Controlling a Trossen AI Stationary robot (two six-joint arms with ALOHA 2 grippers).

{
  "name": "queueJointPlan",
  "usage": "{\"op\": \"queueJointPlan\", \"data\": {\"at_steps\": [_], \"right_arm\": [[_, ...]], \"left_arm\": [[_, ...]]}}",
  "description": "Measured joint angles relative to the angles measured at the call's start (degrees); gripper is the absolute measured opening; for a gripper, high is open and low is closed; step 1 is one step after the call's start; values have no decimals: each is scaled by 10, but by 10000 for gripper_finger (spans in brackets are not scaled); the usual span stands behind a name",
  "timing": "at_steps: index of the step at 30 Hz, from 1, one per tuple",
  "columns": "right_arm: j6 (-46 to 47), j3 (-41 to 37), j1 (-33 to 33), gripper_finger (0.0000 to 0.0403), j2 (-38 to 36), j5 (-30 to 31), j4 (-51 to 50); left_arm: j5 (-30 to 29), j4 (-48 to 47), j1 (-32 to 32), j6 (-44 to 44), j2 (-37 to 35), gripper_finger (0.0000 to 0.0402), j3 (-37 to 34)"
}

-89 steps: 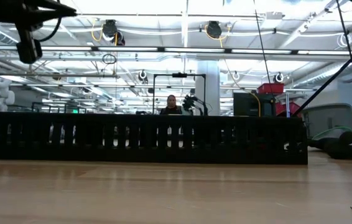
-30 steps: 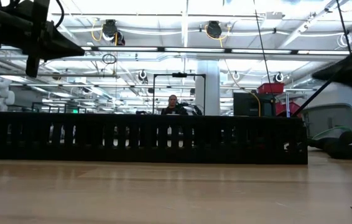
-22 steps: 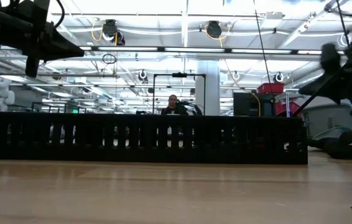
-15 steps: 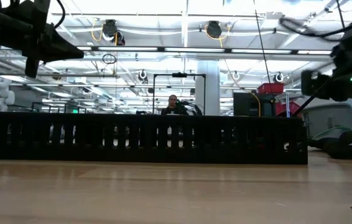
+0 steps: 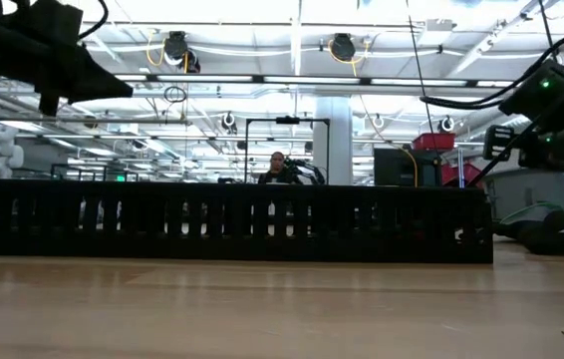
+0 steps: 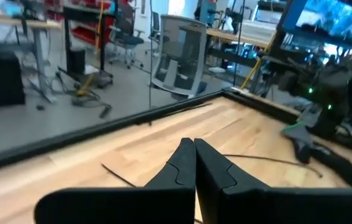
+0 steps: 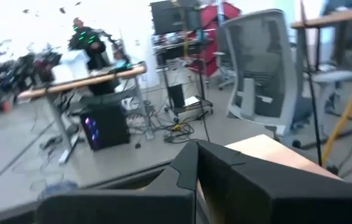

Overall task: Ziptie cables
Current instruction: Return to Home Position

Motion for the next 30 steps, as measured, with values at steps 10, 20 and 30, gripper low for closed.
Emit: {"op": "queueJointPlan", "data": {"at_steps": [10, 20, 30], "right_arm": [[17, 0, -55, 0, 0, -3, 3], [-15, 0, -67, 0, 0, -28, 8], [-35, 0, -66, 0, 0, -33, 9]], "left_arm": [[176, 35, -1, -39, 8, 0, -85], [549, -5, 1, -80, 34, 0, -85], [678, 8, 190, 166, 78, 0, -86]]}}
